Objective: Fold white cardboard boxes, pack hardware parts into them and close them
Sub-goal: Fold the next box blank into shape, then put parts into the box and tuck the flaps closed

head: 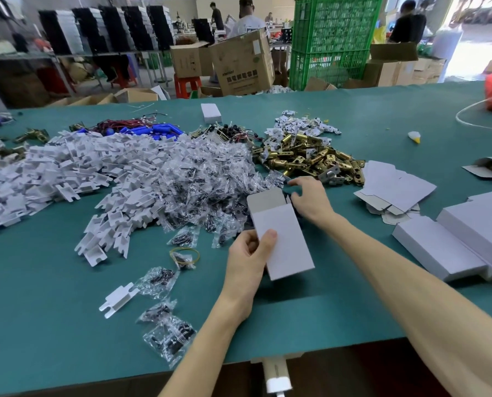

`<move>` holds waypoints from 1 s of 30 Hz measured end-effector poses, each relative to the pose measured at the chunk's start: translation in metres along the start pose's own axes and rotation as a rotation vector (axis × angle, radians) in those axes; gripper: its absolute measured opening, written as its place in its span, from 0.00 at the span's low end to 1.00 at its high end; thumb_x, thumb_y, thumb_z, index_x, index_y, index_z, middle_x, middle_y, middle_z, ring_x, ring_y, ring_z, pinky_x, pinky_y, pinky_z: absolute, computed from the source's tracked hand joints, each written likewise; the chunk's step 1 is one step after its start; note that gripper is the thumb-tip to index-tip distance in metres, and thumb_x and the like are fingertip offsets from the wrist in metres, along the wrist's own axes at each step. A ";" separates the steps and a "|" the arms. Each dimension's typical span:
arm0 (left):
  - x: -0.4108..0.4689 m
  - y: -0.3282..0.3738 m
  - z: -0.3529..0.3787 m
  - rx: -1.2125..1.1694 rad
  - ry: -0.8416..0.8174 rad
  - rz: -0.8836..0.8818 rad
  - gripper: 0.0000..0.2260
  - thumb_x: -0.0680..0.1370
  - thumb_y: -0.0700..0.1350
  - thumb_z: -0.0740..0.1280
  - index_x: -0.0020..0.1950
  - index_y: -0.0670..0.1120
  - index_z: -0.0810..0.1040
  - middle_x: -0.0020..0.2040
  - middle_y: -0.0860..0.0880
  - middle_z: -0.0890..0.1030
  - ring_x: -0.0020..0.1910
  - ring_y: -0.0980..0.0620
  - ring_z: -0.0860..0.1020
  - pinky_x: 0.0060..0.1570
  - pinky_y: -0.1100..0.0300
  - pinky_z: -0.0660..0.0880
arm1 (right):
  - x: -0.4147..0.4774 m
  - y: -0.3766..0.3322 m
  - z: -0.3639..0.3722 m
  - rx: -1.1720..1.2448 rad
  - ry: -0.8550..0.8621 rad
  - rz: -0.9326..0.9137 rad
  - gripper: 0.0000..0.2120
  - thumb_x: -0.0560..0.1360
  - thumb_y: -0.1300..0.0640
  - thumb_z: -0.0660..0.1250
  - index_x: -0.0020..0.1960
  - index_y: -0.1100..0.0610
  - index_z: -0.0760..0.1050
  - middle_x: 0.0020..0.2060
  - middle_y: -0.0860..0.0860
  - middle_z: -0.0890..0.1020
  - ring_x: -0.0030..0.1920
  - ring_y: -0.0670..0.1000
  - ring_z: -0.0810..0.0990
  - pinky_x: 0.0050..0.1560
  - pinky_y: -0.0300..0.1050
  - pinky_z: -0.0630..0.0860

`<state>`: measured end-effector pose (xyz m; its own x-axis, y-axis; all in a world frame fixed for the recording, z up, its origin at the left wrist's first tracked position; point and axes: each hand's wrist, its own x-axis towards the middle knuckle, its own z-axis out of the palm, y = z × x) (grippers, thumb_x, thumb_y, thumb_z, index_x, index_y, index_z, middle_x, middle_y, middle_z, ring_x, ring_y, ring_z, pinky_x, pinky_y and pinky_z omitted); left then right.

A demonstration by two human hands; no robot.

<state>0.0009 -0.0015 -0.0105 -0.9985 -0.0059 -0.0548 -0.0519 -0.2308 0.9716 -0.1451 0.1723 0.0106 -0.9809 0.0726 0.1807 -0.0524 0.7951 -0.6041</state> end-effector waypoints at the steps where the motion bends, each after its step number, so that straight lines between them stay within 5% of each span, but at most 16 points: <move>1: 0.000 -0.001 0.000 0.009 -0.006 0.001 0.21 0.74 0.56 0.73 0.57 0.41 0.79 0.51 0.43 0.87 0.49 0.47 0.85 0.54 0.45 0.81 | 0.006 -0.002 0.003 -0.021 -0.024 -0.005 0.19 0.79 0.65 0.61 0.68 0.61 0.77 0.72 0.59 0.73 0.73 0.59 0.68 0.75 0.50 0.62; 7: 0.003 -0.002 0.000 0.024 -0.022 -0.004 0.19 0.77 0.55 0.75 0.56 0.42 0.79 0.49 0.45 0.87 0.48 0.50 0.85 0.49 0.51 0.81 | 0.024 -0.010 0.007 0.009 -0.053 0.053 0.20 0.80 0.67 0.59 0.70 0.61 0.77 0.68 0.59 0.78 0.67 0.61 0.76 0.70 0.51 0.70; 13: 0.001 0.000 0.001 0.026 -0.023 -0.004 0.19 0.75 0.55 0.72 0.56 0.42 0.79 0.50 0.44 0.87 0.48 0.49 0.85 0.49 0.51 0.81 | 0.016 -0.014 0.002 -0.079 0.167 -0.056 0.11 0.81 0.62 0.64 0.57 0.58 0.84 0.55 0.56 0.84 0.61 0.57 0.76 0.58 0.51 0.75; 17: 0.000 0.003 0.001 0.033 -0.020 -0.005 0.20 0.75 0.55 0.72 0.57 0.41 0.79 0.53 0.41 0.86 0.49 0.47 0.84 0.52 0.48 0.81 | 0.004 -0.013 -0.014 0.047 0.242 -0.088 0.04 0.79 0.62 0.69 0.52 0.58 0.81 0.49 0.52 0.84 0.53 0.53 0.79 0.56 0.49 0.76; 24: -0.004 0.005 0.002 0.043 -0.042 0.009 0.15 0.78 0.50 0.71 0.58 0.41 0.79 0.53 0.41 0.86 0.51 0.47 0.85 0.52 0.49 0.82 | -0.049 -0.004 -0.049 0.324 0.240 -0.048 0.08 0.78 0.66 0.69 0.56 0.58 0.79 0.44 0.52 0.82 0.46 0.53 0.82 0.51 0.54 0.82; 30: -0.009 0.007 0.003 0.064 -0.061 0.043 0.20 0.73 0.54 0.73 0.58 0.42 0.80 0.53 0.44 0.87 0.53 0.44 0.85 0.56 0.43 0.81 | -0.106 0.008 -0.070 0.227 0.182 -0.137 0.10 0.78 0.69 0.66 0.51 0.56 0.81 0.44 0.51 0.83 0.42 0.42 0.80 0.46 0.37 0.77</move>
<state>0.0095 0.0001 -0.0022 -0.9990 0.0452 -0.0003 -0.0080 -0.1694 0.9855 -0.0279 0.2131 0.0410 -0.9131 0.0977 0.3958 -0.2420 0.6515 -0.7190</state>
